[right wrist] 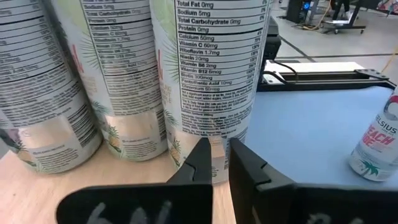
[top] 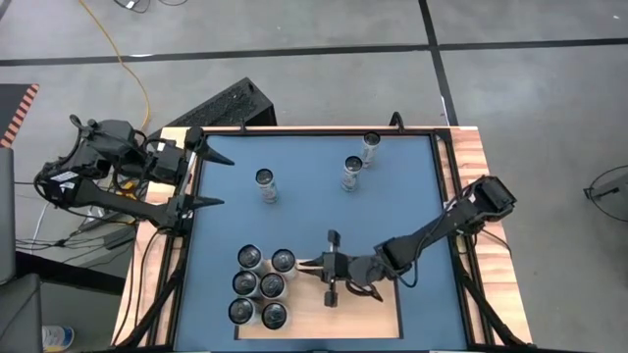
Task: Place canned beverage on shelf
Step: Put the white yellow soda can on the shelf aligned with the other white yellow soda cans, then put the bottom right white pink soda can on the shelf
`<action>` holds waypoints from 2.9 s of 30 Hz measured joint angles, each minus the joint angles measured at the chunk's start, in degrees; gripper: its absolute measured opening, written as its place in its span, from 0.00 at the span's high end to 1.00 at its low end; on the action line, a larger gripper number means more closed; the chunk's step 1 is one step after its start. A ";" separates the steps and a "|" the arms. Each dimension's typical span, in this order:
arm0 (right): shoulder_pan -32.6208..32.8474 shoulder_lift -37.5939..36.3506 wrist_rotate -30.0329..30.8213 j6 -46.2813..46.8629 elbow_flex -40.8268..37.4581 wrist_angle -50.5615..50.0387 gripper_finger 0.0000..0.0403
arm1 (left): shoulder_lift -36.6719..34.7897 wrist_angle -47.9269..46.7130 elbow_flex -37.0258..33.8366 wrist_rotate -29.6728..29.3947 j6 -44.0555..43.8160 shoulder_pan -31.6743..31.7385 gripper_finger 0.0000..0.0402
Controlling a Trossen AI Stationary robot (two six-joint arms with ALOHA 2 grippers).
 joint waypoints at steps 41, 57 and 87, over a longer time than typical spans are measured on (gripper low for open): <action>-3.61 0.15 -5.97 -1.06 -0.02 4.06 0.92 | 0.09 -0.39 0.00 -0.01 0.16 0.02 0.04; -4.66 0.17 -7.18 -2.15 -0.02 4.26 0.92 | 0.09 -0.41 0.00 -0.01 0.17 0.02 0.04; -17.95 -19.72 22.49 12.30 5.38 -52.53 0.17 | 0.07 -4.24 0.00 -0.68 -0.80 -0.01 0.04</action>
